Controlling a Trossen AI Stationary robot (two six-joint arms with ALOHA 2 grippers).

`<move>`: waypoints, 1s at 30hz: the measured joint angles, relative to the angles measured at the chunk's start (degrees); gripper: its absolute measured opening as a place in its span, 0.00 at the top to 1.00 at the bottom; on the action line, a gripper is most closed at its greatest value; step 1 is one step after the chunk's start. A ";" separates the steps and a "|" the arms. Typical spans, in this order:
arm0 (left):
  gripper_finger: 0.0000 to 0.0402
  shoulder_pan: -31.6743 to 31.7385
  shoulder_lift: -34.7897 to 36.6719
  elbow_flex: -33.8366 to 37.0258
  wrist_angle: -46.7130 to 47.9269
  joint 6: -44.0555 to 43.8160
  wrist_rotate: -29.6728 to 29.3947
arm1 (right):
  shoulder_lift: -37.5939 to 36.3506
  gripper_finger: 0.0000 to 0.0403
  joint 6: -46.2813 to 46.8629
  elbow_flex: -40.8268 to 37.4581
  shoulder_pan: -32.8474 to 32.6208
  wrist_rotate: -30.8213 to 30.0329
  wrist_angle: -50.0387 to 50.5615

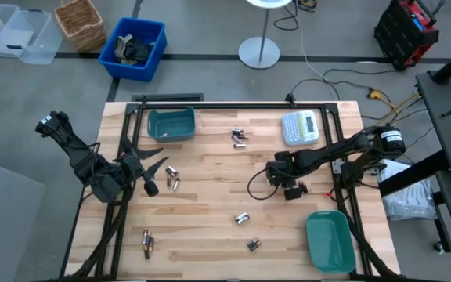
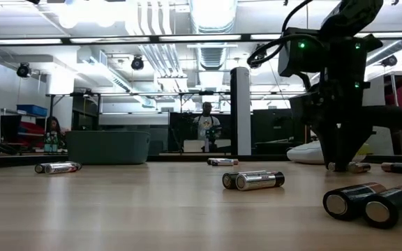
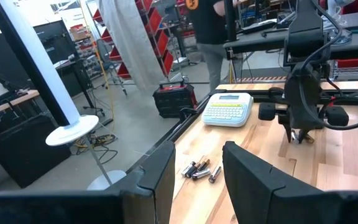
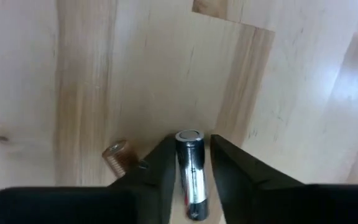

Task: Sort batteries
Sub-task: Put the silver battery into the green bin

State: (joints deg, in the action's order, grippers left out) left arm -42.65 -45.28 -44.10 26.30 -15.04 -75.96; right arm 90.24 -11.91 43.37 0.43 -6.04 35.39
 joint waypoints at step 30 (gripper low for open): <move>0.71 -0.02 -0.44 0.00 -0.13 0.62 0.00 | -24.88 0.91 23.26 18.02 -3.29 17.10 26.06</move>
State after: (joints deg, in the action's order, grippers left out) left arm -42.68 -45.71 -44.10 26.17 -14.41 -75.96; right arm 65.35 11.35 61.39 -2.86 11.06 61.45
